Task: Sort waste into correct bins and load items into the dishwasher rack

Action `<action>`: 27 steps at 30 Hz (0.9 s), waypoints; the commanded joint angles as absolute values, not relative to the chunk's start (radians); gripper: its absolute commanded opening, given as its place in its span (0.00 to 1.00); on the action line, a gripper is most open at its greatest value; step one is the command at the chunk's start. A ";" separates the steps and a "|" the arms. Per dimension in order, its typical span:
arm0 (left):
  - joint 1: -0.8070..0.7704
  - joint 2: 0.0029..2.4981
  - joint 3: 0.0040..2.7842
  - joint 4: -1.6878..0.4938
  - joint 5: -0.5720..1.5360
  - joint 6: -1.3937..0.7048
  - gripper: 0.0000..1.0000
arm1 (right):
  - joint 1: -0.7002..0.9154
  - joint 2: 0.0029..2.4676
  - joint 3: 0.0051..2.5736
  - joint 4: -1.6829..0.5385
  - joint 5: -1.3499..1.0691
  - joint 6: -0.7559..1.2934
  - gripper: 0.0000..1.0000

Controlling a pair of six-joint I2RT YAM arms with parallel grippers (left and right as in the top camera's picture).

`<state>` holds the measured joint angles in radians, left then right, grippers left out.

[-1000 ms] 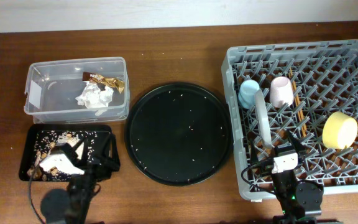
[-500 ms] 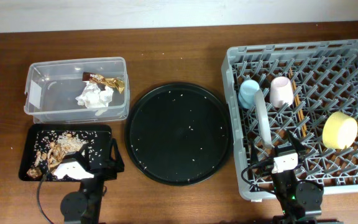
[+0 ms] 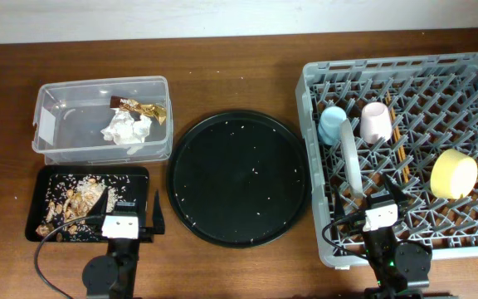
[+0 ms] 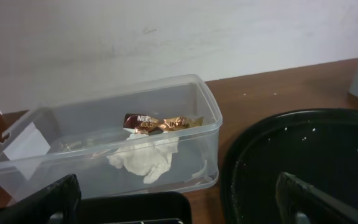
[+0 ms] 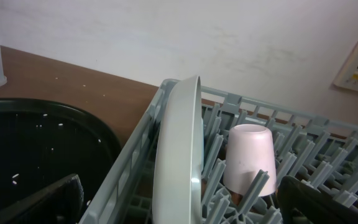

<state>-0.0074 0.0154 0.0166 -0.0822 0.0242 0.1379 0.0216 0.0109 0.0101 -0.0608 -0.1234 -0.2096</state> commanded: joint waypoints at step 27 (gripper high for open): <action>0.007 0.005 0.009 -0.083 0.003 0.178 0.99 | 0.017 0.003 0.006 -0.068 -0.119 -0.205 0.98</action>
